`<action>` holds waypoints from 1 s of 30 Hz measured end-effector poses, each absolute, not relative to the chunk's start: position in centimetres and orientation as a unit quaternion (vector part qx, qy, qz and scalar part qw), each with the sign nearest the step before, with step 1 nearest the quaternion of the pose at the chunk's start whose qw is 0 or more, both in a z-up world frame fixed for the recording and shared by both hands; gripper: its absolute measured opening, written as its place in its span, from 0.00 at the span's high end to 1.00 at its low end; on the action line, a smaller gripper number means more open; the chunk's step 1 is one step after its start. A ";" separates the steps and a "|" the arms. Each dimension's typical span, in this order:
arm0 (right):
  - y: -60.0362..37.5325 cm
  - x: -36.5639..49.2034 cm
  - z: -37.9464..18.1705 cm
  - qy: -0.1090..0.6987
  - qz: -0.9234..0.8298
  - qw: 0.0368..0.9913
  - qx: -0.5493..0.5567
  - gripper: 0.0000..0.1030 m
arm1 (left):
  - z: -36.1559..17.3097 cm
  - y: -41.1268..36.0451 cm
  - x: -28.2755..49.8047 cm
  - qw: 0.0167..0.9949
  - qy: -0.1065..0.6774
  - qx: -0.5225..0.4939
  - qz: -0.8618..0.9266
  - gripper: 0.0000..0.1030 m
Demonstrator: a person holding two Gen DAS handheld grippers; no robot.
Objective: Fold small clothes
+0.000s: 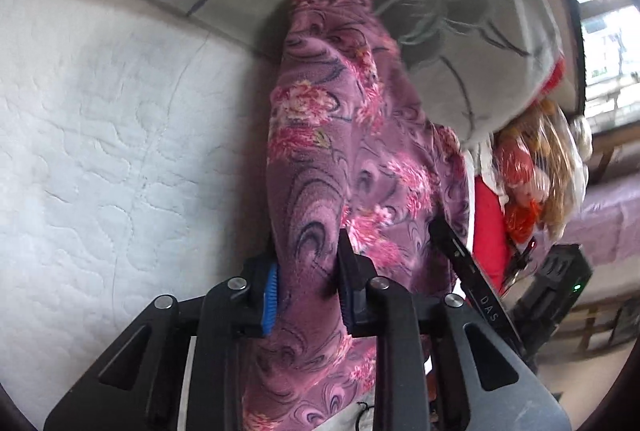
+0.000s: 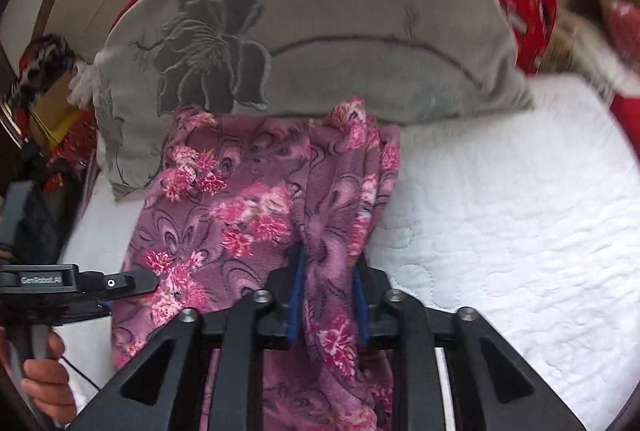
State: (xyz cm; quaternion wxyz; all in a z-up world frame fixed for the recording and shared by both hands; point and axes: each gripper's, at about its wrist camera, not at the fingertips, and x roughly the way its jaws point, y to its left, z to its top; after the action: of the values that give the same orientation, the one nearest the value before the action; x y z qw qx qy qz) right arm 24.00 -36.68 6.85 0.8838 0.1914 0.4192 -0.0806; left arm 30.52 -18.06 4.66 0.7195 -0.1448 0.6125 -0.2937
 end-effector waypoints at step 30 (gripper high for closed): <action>-43.2 22.0 3.2 0.438 -0.103 0.824 0.344 0.58 | 2.3 -15.0 30.5 0.687 0.630 -0.176 -0.318 0.65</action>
State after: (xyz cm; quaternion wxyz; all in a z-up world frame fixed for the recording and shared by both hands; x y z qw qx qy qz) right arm 21.95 -43.17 3.16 0.8243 0.3436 0.4380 -0.1032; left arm 30.48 -14.99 2.27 0.6866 -0.1758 0.6296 -0.3182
